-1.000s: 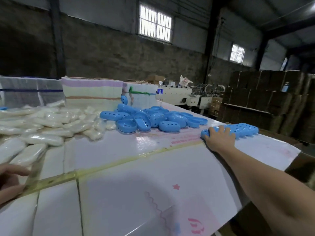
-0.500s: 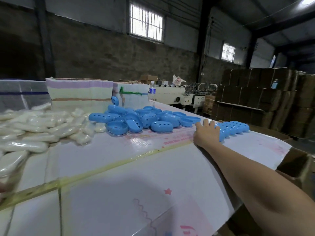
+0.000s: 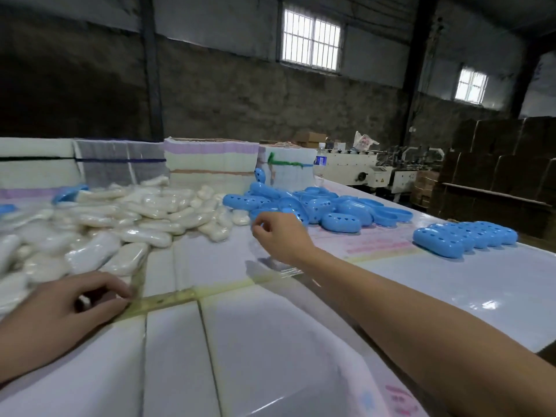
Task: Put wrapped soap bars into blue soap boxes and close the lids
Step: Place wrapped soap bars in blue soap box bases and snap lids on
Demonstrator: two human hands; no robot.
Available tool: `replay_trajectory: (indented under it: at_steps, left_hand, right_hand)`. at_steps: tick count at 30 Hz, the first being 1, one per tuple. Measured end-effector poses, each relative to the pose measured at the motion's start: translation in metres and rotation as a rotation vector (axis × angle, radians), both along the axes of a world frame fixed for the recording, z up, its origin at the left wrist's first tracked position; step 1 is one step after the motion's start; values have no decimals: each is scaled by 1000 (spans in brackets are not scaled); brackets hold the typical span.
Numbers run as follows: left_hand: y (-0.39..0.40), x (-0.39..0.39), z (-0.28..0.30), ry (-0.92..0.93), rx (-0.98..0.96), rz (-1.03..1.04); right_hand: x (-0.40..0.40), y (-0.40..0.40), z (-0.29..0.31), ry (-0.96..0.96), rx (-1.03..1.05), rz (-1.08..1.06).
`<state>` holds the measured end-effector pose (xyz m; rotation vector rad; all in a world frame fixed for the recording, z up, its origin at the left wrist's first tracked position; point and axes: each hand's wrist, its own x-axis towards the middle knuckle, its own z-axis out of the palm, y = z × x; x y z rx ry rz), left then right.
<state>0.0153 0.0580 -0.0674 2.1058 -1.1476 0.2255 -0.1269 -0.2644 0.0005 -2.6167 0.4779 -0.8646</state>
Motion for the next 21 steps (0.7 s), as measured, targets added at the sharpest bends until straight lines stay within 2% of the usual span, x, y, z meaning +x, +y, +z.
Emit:
replay_trajectory:
  at_steps: [5,8,12,21]
  left_hand:
    - [-1,-21,21,42,-69,12]
    - [0,-23,24,86,-97,28]
    - [5,-20,27,60,-100,124]
    - [17,-14,42,-36,16,355]
  right_hand:
    - [44,103,7,94,42,361]
    - [65,147,12,88,99,492]
    - [81,169,-14,-52,359,458]
    - [73,171,-28,37,174,534]
